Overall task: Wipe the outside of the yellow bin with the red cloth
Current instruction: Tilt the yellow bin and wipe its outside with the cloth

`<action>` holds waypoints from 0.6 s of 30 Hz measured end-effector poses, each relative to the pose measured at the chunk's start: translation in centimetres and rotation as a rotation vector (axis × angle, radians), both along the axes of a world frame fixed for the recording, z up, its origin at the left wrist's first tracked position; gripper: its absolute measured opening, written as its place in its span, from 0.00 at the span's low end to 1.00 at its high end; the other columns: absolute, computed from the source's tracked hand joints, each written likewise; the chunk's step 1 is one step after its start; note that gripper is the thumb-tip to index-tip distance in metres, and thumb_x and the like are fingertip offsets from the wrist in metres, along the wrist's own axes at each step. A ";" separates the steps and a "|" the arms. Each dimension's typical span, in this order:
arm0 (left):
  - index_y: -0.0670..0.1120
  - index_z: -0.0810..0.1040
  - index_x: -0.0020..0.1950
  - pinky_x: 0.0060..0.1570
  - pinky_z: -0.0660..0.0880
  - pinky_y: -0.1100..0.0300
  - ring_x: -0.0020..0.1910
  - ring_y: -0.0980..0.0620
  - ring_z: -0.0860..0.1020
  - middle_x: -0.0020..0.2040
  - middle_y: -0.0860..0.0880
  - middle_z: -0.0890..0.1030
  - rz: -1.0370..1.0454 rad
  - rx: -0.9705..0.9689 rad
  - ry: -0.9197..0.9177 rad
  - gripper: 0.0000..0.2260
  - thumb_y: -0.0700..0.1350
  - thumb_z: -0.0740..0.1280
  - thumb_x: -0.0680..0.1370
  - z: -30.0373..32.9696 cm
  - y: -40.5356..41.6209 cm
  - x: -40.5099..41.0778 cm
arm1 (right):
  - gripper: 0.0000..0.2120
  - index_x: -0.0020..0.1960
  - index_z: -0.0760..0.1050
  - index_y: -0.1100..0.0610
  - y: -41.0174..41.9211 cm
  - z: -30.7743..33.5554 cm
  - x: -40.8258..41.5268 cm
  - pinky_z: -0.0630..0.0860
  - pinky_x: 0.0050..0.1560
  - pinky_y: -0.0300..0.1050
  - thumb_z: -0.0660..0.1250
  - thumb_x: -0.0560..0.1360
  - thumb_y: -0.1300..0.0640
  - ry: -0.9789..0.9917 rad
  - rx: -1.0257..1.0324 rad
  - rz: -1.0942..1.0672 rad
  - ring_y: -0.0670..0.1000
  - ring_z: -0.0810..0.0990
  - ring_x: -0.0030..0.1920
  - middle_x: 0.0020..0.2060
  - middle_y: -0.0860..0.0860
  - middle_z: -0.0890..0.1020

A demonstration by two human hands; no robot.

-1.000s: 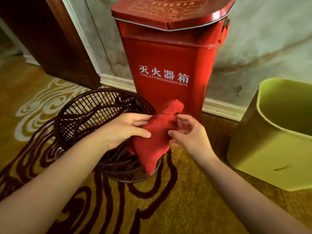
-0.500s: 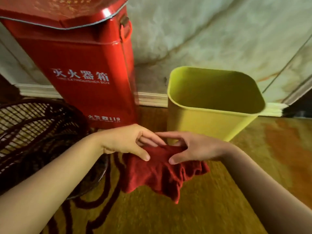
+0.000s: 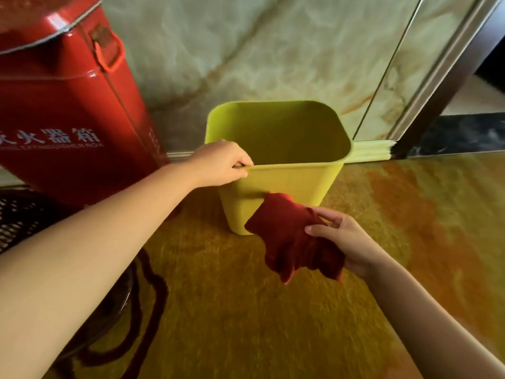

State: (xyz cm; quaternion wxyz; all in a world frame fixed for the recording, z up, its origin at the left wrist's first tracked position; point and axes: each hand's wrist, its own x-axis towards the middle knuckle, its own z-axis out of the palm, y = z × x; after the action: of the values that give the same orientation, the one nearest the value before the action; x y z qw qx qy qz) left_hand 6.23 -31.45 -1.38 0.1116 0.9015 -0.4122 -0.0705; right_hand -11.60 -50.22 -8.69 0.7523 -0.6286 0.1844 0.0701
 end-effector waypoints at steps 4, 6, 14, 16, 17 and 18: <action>0.47 0.82 0.42 0.32 0.63 0.66 0.35 0.57 0.72 0.31 0.54 0.76 0.015 -0.107 0.122 0.06 0.43 0.65 0.73 0.7 -0.2 -0.4 | 0.18 0.58 0.79 0.57 -1.2 0.4 -1.7 0.83 0.41 0.44 0.66 0.70 0.70 0.020 0.088 -0.172 0.54 0.86 0.44 0.47 0.59 0.86; 0.45 0.82 0.40 0.33 0.67 0.67 0.35 0.58 0.74 0.36 0.47 0.83 0.086 -0.210 0.212 0.05 0.40 0.66 0.72 1.7 0.0 0.0 | 0.17 0.57 0.80 0.55 -2.4 1.1 -3.3 0.83 0.42 0.46 0.67 0.70 0.68 0.021 0.075 -0.281 0.55 0.85 0.46 0.50 0.60 0.85; 0.41 0.79 0.55 0.57 0.72 0.56 0.42 0.51 0.78 0.49 0.45 0.82 0.338 -0.379 0.526 0.14 0.38 0.70 0.70 1.7 1.2 0.6 | 0.21 0.58 0.74 0.38 0.0 5.0 -1.7 0.81 0.45 0.42 0.70 0.69 0.55 -0.299 -0.583 -0.655 0.42 0.79 0.50 0.51 0.41 0.80; 0.43 0.81 0.53 0.53 0.72 0.57 0.40 0.53 0.77 0.47 0.46 0.82 0.328 -0.358 0.521 0.12 0.39 0.70 0.70 1.9 1.0 0.9 | 0.20 0.63 0.73 0.44 2.6 4.6 1.7 0.78 0.50 0.43 0.69 0.71 0.52 -0.379 -0.658 -0.529 0.43 0.79 0.51 0.52 0.41 0.79; 0.42 0.81 0.51 0.52 0.72 0.57 0.41 0.51 0.77 0.46 0.45 0.82 0.319 -0.352 0.527 0.11 0.39 0.69 0.70 1.9 1.1 1.1 | 0.19 0.64 0.73 0.46 4.0 4.1 3.1 0.78 0.52 0.45 0.67 0.74 0.51 -0.394 -0.681 -0.447 0.46 0.79 0.53 0.53 0.42 0.79; 0.40 0.81 0.50 0.51 0.71 0.56 0.43 0.50 0.75 0.44 0.44 0.81 0.314 -0.350 0.537 0.10 0.39 0.69 0.70 1.8 1.2 1.3 | 0.18 0.65 0.73 0.48 5.1 3.4 4.4 0.76 0.57 0.48 0.65 0.75 0.51 -0.409 -0.763 -0.390 0.49 0.78 0.56 0.54 0.45 0.79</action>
State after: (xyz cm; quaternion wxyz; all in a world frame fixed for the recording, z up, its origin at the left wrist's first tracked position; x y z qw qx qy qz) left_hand 7.53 -30.25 0.42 0.3783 0.8703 -0.2305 -0.2152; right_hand -7.16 -45.10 -5.31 0.4877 -0.8147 0.1594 -0.2704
